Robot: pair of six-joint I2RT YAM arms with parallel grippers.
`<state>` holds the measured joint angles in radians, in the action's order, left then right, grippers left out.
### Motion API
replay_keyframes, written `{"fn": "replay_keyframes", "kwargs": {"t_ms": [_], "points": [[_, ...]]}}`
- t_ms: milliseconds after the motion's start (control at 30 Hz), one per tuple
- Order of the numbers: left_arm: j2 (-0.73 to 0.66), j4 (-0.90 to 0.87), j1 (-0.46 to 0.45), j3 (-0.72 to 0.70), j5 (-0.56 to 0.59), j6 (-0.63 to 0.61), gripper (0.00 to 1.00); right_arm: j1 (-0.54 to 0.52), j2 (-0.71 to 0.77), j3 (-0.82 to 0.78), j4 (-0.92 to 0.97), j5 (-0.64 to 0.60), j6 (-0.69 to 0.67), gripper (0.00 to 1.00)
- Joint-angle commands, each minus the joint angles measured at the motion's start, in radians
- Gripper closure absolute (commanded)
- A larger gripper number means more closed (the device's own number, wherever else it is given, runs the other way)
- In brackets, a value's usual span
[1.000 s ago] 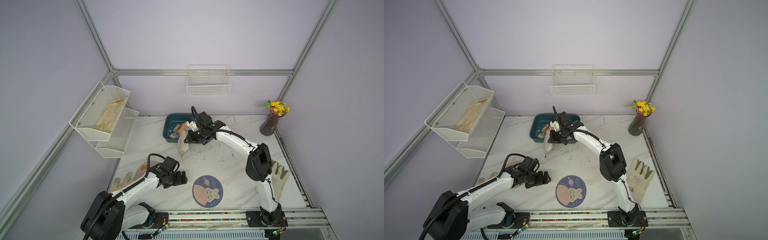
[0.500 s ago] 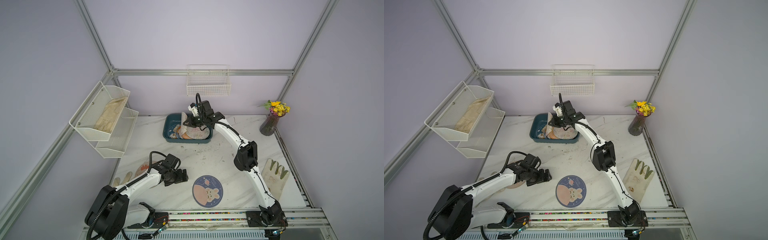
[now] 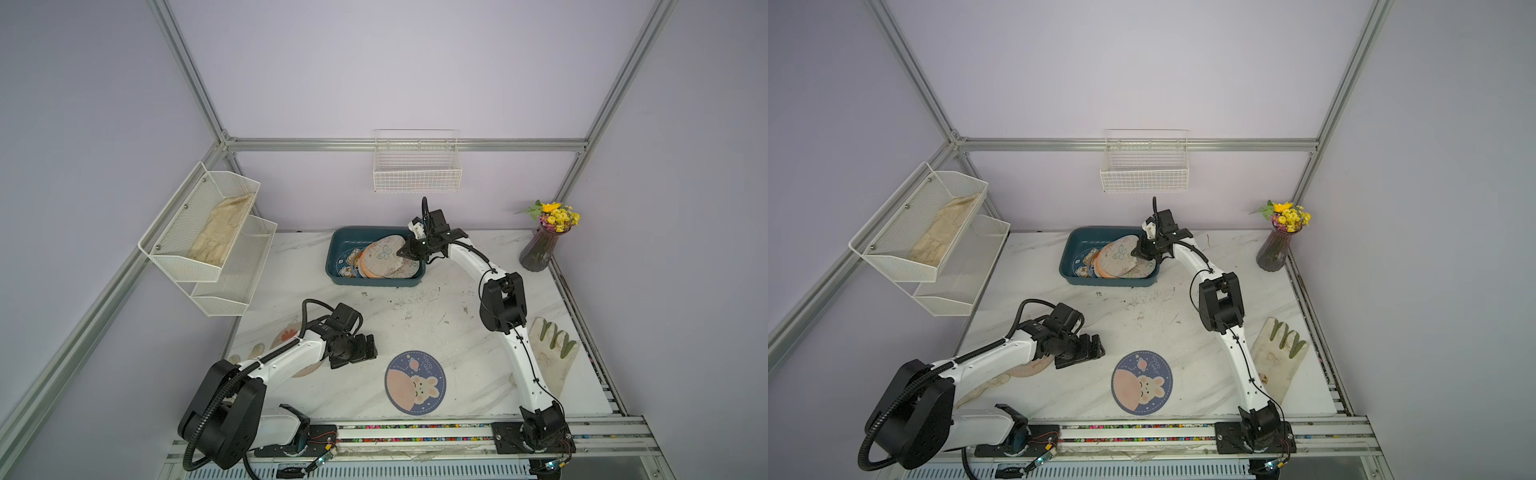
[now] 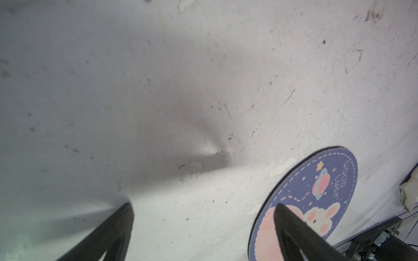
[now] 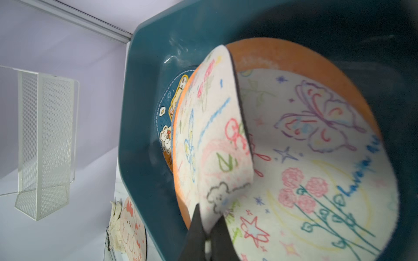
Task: Put the coasters into the storage box
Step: Place the coaster in the storage box.
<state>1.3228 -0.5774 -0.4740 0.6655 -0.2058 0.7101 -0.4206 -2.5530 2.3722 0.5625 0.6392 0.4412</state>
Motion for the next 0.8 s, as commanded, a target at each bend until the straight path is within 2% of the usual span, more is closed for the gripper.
{"fn": "replay_keyframes", "kwargs": {"t_ms": [0, 67, 200, 367, 433, 600, 767], "points": [[0.003, 0.013, 0.007, 0.088, -0.018, -0.023, 0.05, -0.007, 0.008, -0.007, 0.051, -0.051, -0.038, 1.0], [0.001, 0.014, 0.007, 0.084, -0.018, -0.021, 0.05, -0.009, 0.02, -0.021, 0.068, -0.093, -0.048, 1.0], [-0.005, 0.015, 0.007, 0.079, -0.021, -0.02, 0.05, -0.008, 0.045, -0.033, 0.109, -0.165, -0.066, 0.76], [-0.014, 0.016, 0.006, 0.072, -0.027, -0.021, 0.05, -0.01, 0.11, -0.077, 0.13, -0.246, -0.094, 0.53], [-0.016, 0.017, 0.006, 0.07, -0.032, -0.024, 0.05, -0.01, 0.145, -0.112, 0.12, -0.262, -0.096, 0.47], [-0.029, 0.017, 0.007, 0.062, -0.041, -0.036, 0.05, -0.013, 0.227, -0.198, 0.109, -0.277, -0.104, 0.4], [-0.039, 0.026, 0.006, 0.05, -0.077, -0.05, 0.05, -0.019, 0.355, -0.365, 0.067, -0.283, -0.099, 0.36]]}}
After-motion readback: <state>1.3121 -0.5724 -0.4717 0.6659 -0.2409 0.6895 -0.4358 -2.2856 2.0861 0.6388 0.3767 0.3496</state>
